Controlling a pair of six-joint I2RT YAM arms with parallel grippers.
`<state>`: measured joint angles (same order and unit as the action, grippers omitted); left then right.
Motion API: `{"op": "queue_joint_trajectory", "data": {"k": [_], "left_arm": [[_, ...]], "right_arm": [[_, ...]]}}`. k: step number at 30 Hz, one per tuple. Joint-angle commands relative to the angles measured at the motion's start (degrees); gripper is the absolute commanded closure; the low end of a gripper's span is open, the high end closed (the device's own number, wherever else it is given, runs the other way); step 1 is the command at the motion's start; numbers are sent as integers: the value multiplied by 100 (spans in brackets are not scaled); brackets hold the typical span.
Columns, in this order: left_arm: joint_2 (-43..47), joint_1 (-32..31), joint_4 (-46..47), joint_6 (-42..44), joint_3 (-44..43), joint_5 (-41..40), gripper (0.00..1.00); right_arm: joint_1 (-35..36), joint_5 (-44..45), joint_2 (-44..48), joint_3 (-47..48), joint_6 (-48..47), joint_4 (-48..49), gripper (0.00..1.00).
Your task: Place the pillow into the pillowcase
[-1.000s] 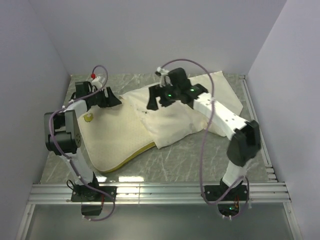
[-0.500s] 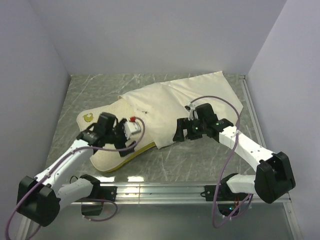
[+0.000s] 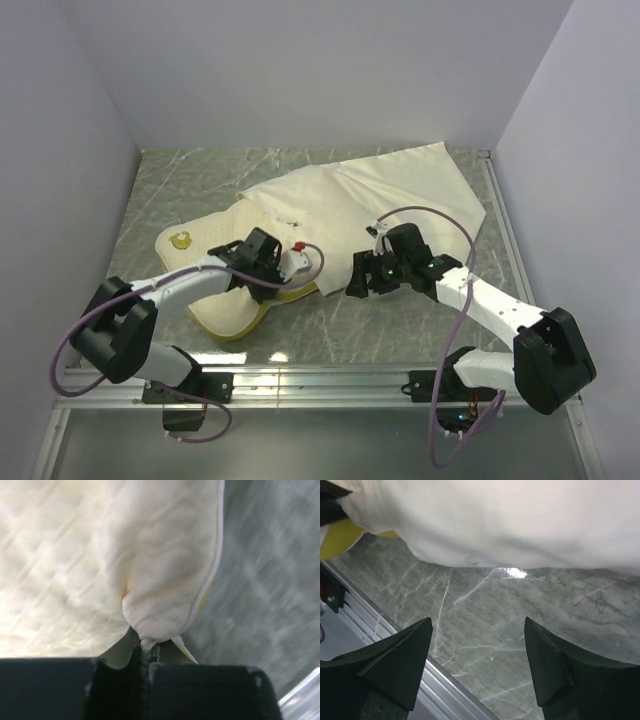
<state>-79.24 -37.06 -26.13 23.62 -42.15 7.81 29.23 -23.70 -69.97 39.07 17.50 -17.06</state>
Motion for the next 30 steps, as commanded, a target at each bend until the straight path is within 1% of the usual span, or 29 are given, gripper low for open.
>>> {"op": "queue_joint_trajectory", "data": {"k": [1, 3, 5, 6, 7, 8, 9, 13, 16, 17, 20, 21, 23, 24, 25, 26, 27, 28, 29, 30], "left_arm": [[-276, 347, -322, -665, -898, 1387, 100], [-241, 418, -533, -832, -1424, 1913, 100], [-293, 462, -682, -972, -1795, 2161, 100], [-398, 558, -883, -1016, -2162, 2311, 100], [-460, 612, -963, -1078, -2340, 2608, 100], [-539, 656, -1069, -1139, -2498, 2733, 100], [-670, 734, -1200, -1157, -2761, 2847, 100], [-838, 796, -1342, -1175, -3132, 3164, 100], [-978, 884, -1447, -1184, -3343, 3314, 100], [-1005, 902, -1456, -1184, -3370, 3323, 100], [-1049, 1007, -1465, -1201, -3422, 3402, 100], [-1058, 1025, -1465, -1210, -3414, 3420, 100], [-1041, 1069, -1395, -1263, -3379, 3481, 100], [-1041, 1087, -1360, -1307, -3370, 3499, 100], [-1015, 1104, -1325, -1342, -3361, 3508, 100], [-962, 1122, -1272, -1394, -3344, 3516, 100], [-935, 1139, -1228, -1412, -3335, 3551, 100], [-900, 1157, -1184, -1447, -3309, 3543, 100], [-848, 1201, -1132, -1500, -3274, 3543, 100], [-830, 1218, -1053, -1526, -3256, 3552, 100]], "right_arm": [[117, 340, 19, 83, -238, 273, 21], [144, 323, -121, 127, -238, 282, 22], [240, 331, -227, 171, -299, 343, 22], [258, 357, -314, 189, -308, 370, 22], [293, 453, -367, 197, -308, 457, 20], [354, 585, -394, 215, -308, 519, 20], [355, 1013, -464, 215, -282, 606, 20], [355, 1893, -780, 399, -54, 1168, 18], [355, 2307, -939, 619, 139, 1616, 18], [364, 2361, -974, 672, 210, 1679, 18], [346, 3062, -1185, 961, 333, 1697, 20], [311, 3126, -1290, 1023, 333, 1688, 24], [285, 2952, -1500, 1190, 237, 1829, 41], [285, 2794, -1597, 1286, 219, 1751, 54], [285, 2583, -1694, 1401, 184, 1437, 77], [276, 2120, -1843, 1645, 167, 1242, 85], [285, 1872, -1879, 1726, 158, 1092, 89], [285, 1539, -1888, 1779, 88, 882, 96], [302, 1231, -1827, 1788, 35, 801, 99], [320, 662, -1766, 1771, -9, 731, 100]]}}
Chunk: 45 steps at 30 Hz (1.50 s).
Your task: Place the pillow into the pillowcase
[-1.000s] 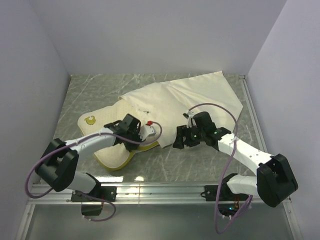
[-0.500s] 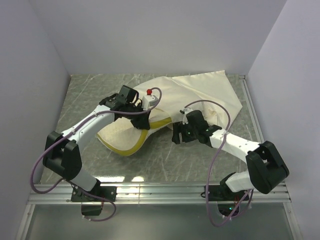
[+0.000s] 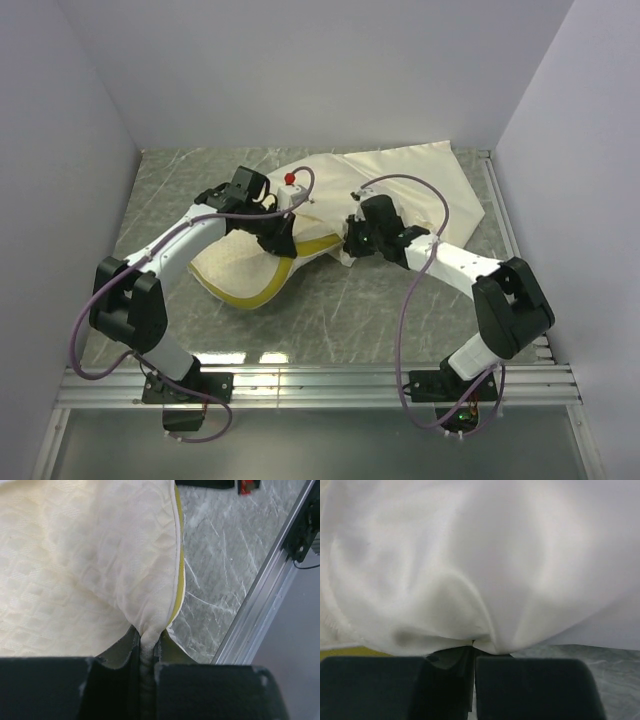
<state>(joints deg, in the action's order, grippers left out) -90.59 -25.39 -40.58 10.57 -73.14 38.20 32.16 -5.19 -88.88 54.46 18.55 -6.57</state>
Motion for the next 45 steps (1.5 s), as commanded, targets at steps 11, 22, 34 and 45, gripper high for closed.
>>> {"op": "queue_joint_trajectory", "data": {"k": [11, 22, 34, 45], "left_arm": [[296, 87, 2017, -1618, 265, 179, 100], [409, -362, 2960, -1736, 1838, -234, 100], [2756, 146, 269, 887, 1665, 1243, 16], [1035, 2485, 1428, -45, 539, -47, 14]], "right_arm": [[290, -4199, 968, 1286, -1441, -1970, 100], [967, -5431, 1355, -150, -45, -645, 100], [634, -4520, 1157, 1473, -2019, -2908, 34], [458, -677, -2025, 5106, -1373, -2331, 35]]}}
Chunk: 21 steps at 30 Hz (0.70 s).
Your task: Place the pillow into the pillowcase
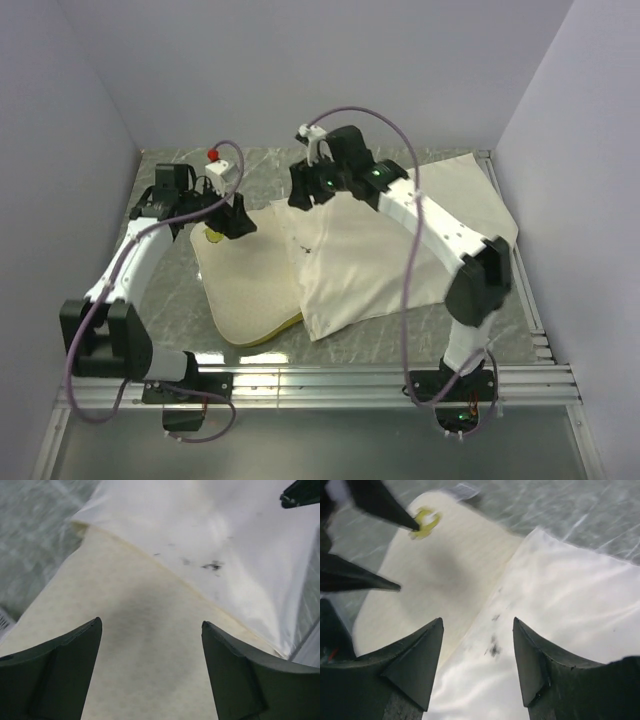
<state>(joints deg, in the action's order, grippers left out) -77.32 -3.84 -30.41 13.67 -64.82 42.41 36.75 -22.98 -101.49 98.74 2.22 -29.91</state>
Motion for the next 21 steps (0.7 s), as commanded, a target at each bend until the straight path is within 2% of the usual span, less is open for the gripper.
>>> {"op": "queue_joint_trajectory", "data": {"k": [1, 3, 4, 6, 9, 11, 19, 21], "left_arm": [[-475, 566, 492, -548, -373, -506, 14], [-626, 699, 667, -655, -435, -681, 13], [-722, 735, 694, -734, -461, -1021, 12], [-793, 744, 782, -743, -453, -1322, 12], [-916, 814, 870, -796, -278, -1753, 12], [-969, 858, 888, -813, -198, -1737, 12], [-1162, 893, 1028, -945, 206, -1798, 11], [-1189, 902, 1046, -971, 259, -1894, 11]], "right_arm": [[33, 1146, -1384, 1500, 331, -197, 35], [78, 1427, -2012, 2687, 472, -479, 35], [86, 1498, -2485, 2973, 507, -498, 35], [130, 1612, -2848, 3439, 525, -376, 33], [236, 1928, -3209, 3267, 385, 123, 27], [288, 1982, -3324, 3196, 367, 301, 26], [376, 2017, -3948, 3327, 578, 741, 26], [394, 2148, -4062, 3388, 552, 820, 29]]}}
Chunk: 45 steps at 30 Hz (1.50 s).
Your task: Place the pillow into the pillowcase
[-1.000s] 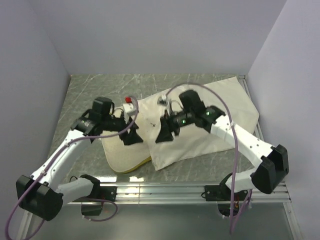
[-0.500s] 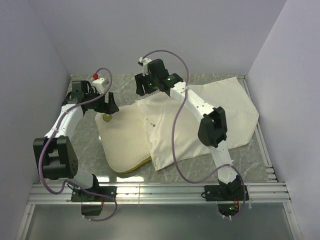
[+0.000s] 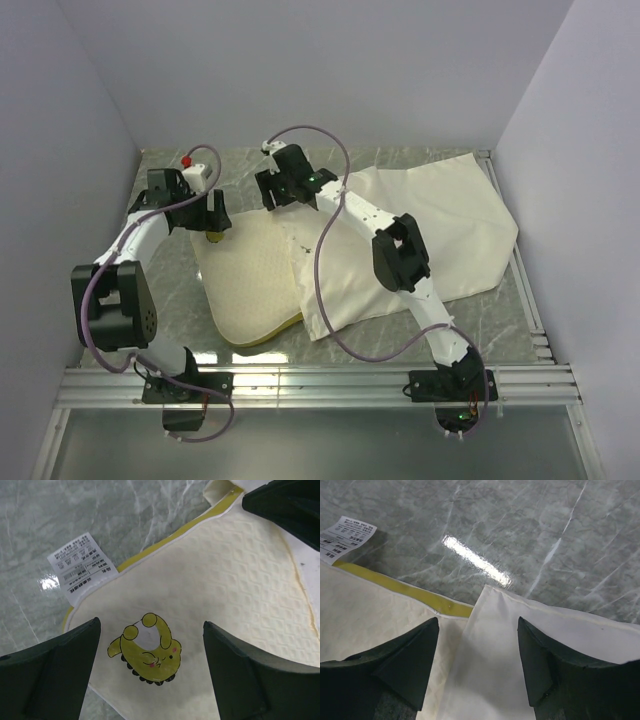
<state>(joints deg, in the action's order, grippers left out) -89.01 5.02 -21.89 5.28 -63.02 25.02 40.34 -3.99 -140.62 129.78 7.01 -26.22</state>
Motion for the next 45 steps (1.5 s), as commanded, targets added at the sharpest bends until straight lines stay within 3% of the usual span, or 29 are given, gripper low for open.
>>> {"op": "queue_joint_trajectory", "data": {"k": [1, 5, 7, 8, 9, 10, 11, 12, 19, 20, 24, 29, 32, 35, 36, 37, 39, 40, 41, 43, 44, 45], "left_arm": [[-54, 8, 194, -150, 80, -181, 11], [-160, 17, 124, -150, 106, -295, 11], [-239, 17, 141, -176, 150, -313, 13], [-283, 8, 150, -194, 159, -278, 15], [-336, 17, 159, -203, 159, -182, 17], [-467, 17, 150, -177, 141, 132, 26], [-555, 17, 141, -150, 115, 370, 33], [-704, 8, 159, -106, 80, 581, 47], [-829, -35, 904, -132, 97, 2980, 96], [-793, -53, 1175, -202, 106, 3470, 99], [-373, -369, 2090, -1035, 299, 4063, 100], [-38, -467, 4164, -3029, 1150, 4292, 100], [156, -458, 4290, -3069, 1424, 4047, 100], [244, -265, 3151, -2464, 1460, 3757, 83], [218, -160, 2790, -1948, 1312, 3739, 64], [226, 102, 1838, -1647, 1197, 3678, 55], [296, 524, 840, -296, 776, 3590, 40], [349, 648, -357, 258, 618, 3528, 38], [428, 711, -891, 1490, 442, 3362, 18], [814, 729, -1754, 2543, 133, 2967, 14], [998, 720, -2192, 3262, 176, 2687, 1], [1391, 590, -2388, 3600, 237, 2571, 1]], "right_arm": [[62, 284, -263, 303, 38, 451, 29], [115, 390, -379, 364, -76, 372, 44], [106, 303, -265, 189, -85, 460, 67], [123, 224, -238, 180, -103, 442, 86], [124, 136, -221, 232, -94, 364, 92], [132, -21, -151, 232, -77, 354, 99], [158, -119, -98, 215, -33, 354, 100], [176, -215, 42, 180, 2, 363, 100], [580, -752, 859, -31, 249, 468, 100], [641, -813, 913, -31, 336, 477, 100], [844, -928, 1123, -5, 635, 451, 100], [994, -700, 1379, -250, 1406, 582, 100], [985, -507, 1493, -548, 1602, 740, 100], [924, -690, 1485, -664, 1585, 811, 100], [889, -839, 1432, -655, 1541, 689, 96], [871, -1040, 1423, -620, 1393, 558, 77], [757, -1086, 1554, -620, 1120, 13, 53], [713, -991, 1685, -707, 884, -154, 42], [634, -990, 1852, -1108, 786, -260, 39], [379, -1068, 2607, -1785, 697, -288, 35], [291, -1165, 3210, -2555, 697, -183, 35], [204, -1200, 3512, -2937, 688, -147, 34]]}}
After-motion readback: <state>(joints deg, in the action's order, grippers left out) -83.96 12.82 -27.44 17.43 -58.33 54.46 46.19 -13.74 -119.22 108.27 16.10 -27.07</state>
